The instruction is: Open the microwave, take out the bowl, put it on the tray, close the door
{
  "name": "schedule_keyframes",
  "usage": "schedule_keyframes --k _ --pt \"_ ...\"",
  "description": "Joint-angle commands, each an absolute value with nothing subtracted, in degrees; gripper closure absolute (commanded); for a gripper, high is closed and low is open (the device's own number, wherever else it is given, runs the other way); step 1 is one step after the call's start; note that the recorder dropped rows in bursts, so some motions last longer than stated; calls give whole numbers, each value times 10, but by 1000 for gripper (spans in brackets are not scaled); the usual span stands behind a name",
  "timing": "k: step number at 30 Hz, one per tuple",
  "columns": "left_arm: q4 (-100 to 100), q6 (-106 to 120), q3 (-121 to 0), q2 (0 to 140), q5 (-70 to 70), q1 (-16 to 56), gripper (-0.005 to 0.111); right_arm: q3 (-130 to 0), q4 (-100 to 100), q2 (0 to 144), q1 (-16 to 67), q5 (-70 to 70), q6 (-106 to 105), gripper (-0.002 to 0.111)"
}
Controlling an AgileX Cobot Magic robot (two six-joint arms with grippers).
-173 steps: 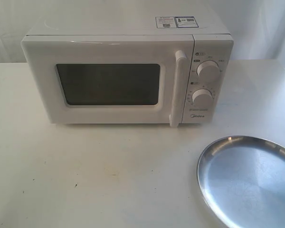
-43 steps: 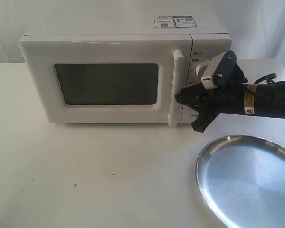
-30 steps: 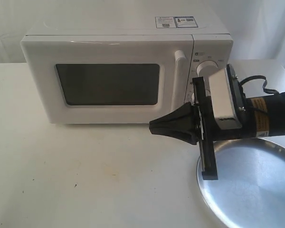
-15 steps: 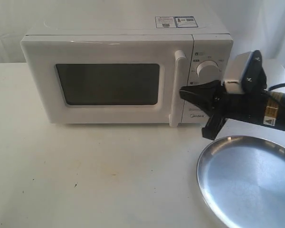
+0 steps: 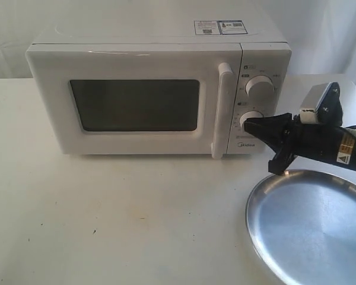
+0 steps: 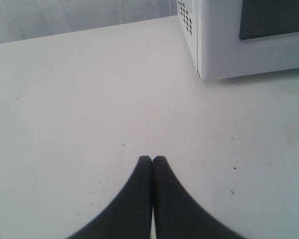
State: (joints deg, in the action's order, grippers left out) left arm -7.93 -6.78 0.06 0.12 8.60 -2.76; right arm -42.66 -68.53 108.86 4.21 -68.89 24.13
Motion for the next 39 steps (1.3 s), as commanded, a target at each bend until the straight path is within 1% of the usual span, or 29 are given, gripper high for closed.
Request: schedule_keyframes --k 1,4,5,6,12,16,19,22,25,29,34,35,36,37,39 --pt "-77 -72 0 0 86 -27 107 -429 -695 1087 65 -700 229 87" --pt "-77 -72 0 0 86 -27 107 -429 -670 1087 80 -700 221 66" --pt "-77 -72 0 0 86 -27 107 -429 -654 1087 83 -700 221 61" --pt "-77 -72 0 0 86 -27 107 -429 -644 1087 86 -700 220 60" --pt "-77 -72 0 0 86 -27 107 -435 -589 1087 90 -700 199 61" --pt "-77 -72 0 0 86 -27 107 -459 -599 1087 99 -700 235 61" --pt "-77 -72 0 0 86 -27 107 -485 -648 1089 119 -693 268 61" --pt "-77 -72 0 0 86 -27 107 -500 -649 1094 141 -674 274 61" --pt "-77 -72 0 0 86 -27 107 -502 -645 1099 155 -655 286 66" --pt "-77 -72 0 0 86 -27 107 -502 -645 1106 159 -618 286 78" --pt "-77 -72 0 0 86 -27 107 -502 -645 1115 159 -630 286 88" --pt "-77 -72 0 0 86 -27 107 -502 -645 1115 159 -630 285 92" --pt "-77 -72 0 0 86 -27 107 -502 -645 1115 159 -633 280 98" --pt "-77 -72 0 0 86 -27 107 -502 -647 1115 159 -637 275 107" --pt "-77 -72 0 0 86 -27 107 -502 -666 1115 159 -653 272 108"
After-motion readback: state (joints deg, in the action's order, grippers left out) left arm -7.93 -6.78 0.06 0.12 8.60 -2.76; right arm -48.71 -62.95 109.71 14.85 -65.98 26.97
